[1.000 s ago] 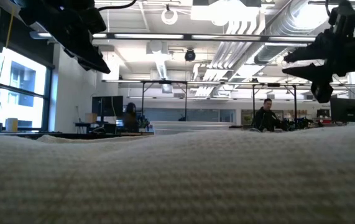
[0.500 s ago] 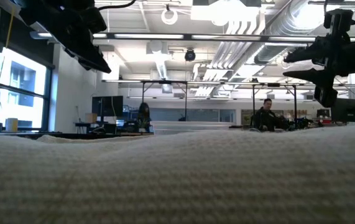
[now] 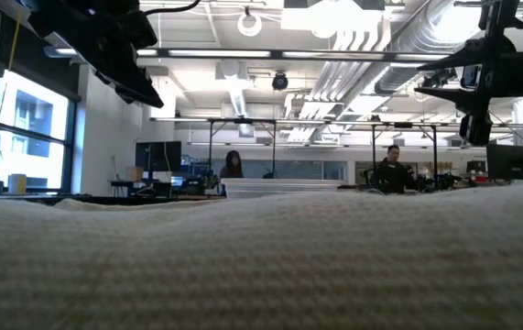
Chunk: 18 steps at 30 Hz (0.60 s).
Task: Pick and placing Produce into tupperware
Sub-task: Put the apricot into the transparent bin
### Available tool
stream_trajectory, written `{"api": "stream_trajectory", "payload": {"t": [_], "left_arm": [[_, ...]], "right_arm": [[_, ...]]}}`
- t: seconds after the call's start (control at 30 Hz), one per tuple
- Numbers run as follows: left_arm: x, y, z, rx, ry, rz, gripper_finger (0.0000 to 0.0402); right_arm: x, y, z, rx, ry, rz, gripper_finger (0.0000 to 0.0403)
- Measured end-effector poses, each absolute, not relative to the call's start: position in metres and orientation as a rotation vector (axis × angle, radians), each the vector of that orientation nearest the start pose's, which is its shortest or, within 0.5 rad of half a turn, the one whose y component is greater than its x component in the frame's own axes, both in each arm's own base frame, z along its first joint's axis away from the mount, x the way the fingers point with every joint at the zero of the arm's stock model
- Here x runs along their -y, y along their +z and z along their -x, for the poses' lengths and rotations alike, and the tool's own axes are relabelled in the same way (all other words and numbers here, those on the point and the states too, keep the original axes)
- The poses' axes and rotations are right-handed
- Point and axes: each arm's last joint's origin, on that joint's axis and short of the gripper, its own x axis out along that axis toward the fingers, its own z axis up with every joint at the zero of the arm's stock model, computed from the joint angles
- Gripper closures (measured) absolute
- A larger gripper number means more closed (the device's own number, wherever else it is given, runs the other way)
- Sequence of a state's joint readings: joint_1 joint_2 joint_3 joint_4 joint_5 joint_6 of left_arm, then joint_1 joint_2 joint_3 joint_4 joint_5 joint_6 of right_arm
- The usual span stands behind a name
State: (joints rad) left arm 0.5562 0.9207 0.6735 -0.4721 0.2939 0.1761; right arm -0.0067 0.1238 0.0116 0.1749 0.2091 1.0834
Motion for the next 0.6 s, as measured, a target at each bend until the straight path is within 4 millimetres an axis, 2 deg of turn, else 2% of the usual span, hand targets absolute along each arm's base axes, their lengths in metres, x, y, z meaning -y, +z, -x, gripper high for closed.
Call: {"api": "stream_trajectory", "payload": {"t": [0.2, 0.37, 0.6], "left_arm": [[-0.090, 0.249, -0.161, -0.675, 0.191, 0.129, 0.0243], [-0.090, 0.249, -0.161, -0.675, 0.191, 0.129, 0.0243], [-0.090, 0.249, -0.161, -0.675, 0.191, 0.129, 0.0243]], "right_arm": [[0.008, 0.175, -0.104, 0.217, -0.183, -1.182, 0.0286], [0.011, 0.185, -0.101, 0.392, -0.222, -1.243, 0.0286], [0.014, 0.222, -0.085, 0.781, -0.189, -0.995, 0.0286]]}}
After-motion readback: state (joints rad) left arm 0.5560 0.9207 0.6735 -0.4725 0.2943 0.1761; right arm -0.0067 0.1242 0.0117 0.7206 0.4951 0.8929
